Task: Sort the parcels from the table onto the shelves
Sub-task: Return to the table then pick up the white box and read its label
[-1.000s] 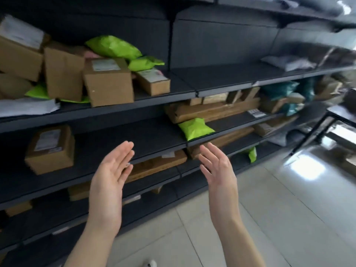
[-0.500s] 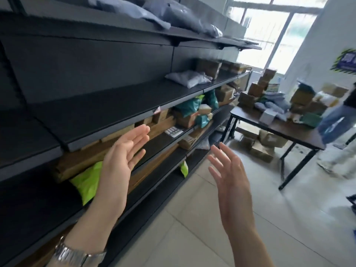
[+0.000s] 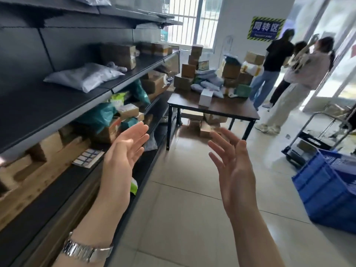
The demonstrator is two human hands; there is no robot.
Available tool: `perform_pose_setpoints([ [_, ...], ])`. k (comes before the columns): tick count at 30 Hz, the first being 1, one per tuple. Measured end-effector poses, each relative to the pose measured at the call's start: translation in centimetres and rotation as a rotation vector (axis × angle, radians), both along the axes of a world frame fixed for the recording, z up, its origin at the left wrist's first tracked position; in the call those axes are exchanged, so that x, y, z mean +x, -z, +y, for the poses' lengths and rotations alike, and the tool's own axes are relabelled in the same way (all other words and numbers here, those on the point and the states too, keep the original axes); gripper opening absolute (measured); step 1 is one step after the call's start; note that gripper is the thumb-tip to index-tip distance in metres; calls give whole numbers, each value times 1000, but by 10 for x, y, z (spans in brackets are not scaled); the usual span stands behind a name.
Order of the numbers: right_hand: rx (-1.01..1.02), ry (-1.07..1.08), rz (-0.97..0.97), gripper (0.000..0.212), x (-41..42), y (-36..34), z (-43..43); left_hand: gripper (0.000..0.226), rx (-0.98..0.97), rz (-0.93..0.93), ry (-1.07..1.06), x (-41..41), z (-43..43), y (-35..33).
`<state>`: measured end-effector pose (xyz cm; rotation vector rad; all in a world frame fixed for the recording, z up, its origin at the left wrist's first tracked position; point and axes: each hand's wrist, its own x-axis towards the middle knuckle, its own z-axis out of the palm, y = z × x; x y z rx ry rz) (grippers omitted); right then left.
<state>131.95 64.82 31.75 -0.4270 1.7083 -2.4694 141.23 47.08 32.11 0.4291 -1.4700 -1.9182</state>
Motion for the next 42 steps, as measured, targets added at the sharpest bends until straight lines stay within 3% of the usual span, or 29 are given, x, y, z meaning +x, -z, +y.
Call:
perform_pose_setpoints([
  [7, 29, -14, 24, 51, -176, -9, -11, 47, 72, 16, -6, -188, -12, -8],
  [16, 54, 70, -109, 47, -366, 17, -39, 47, 106, 23, 6, -376, -59, 11],
  [22, 70, 121, -126, 47, -518, 33, -104, 48, 89, -13, 27, -532, -124, 30],
  [28, 54, 153, -99, 46, -664, 7, -178, 49, 25, -24, 118, -694, -173, 4],
  [35, 41, 217, -155, 47, -807, 16, -209, 49, 35, -58, 198, -846, -212, 5],
  [42, 19, 218, -180, 46, -965, 45, -239, 45, 40, -91, 149, -999, -250, 34],
])
